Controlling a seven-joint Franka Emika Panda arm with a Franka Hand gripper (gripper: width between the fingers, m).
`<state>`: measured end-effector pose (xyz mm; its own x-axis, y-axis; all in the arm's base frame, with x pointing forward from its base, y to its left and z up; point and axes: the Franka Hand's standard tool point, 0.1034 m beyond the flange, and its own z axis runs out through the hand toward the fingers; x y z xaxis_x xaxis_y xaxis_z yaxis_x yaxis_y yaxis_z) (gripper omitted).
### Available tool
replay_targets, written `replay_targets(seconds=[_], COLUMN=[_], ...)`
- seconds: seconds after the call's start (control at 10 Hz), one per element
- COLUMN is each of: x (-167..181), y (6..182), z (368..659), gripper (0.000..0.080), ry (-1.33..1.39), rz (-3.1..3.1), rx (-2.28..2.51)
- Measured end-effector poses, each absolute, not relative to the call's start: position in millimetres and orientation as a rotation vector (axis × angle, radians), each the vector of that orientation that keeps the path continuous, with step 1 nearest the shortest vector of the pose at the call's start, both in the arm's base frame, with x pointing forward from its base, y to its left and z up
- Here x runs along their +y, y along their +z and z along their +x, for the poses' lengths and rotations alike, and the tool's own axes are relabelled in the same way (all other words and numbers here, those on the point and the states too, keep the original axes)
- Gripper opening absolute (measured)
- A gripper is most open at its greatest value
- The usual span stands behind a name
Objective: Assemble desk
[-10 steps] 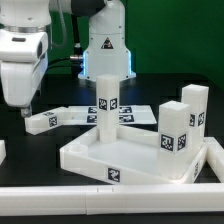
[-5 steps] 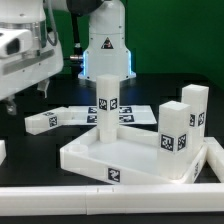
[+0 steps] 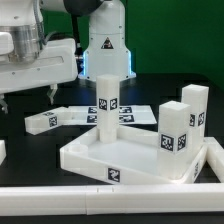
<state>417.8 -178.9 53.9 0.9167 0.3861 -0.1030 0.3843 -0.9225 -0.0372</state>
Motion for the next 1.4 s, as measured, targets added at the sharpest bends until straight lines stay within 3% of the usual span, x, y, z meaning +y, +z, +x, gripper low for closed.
replay_targets(seconds=[0.5,0.8,1.1,1.2,1.4], x=[-155.1,-150.7,-157.2,-155.7,-152.3], y=[44.8,42.6,53.5,53.7,49.2], z=[426.7,432.2,416.1,403.7,406.7], gripper=[0.0649,0.0649,0.0649,0.0649,0.0649], ry=[0.425,0.408,0.615,0.716,0.834], rz=[-2.875,-2.836,-2.664,-2.603,-2.548], rx=[0.621,0.843,0.925,0.922,0.889])
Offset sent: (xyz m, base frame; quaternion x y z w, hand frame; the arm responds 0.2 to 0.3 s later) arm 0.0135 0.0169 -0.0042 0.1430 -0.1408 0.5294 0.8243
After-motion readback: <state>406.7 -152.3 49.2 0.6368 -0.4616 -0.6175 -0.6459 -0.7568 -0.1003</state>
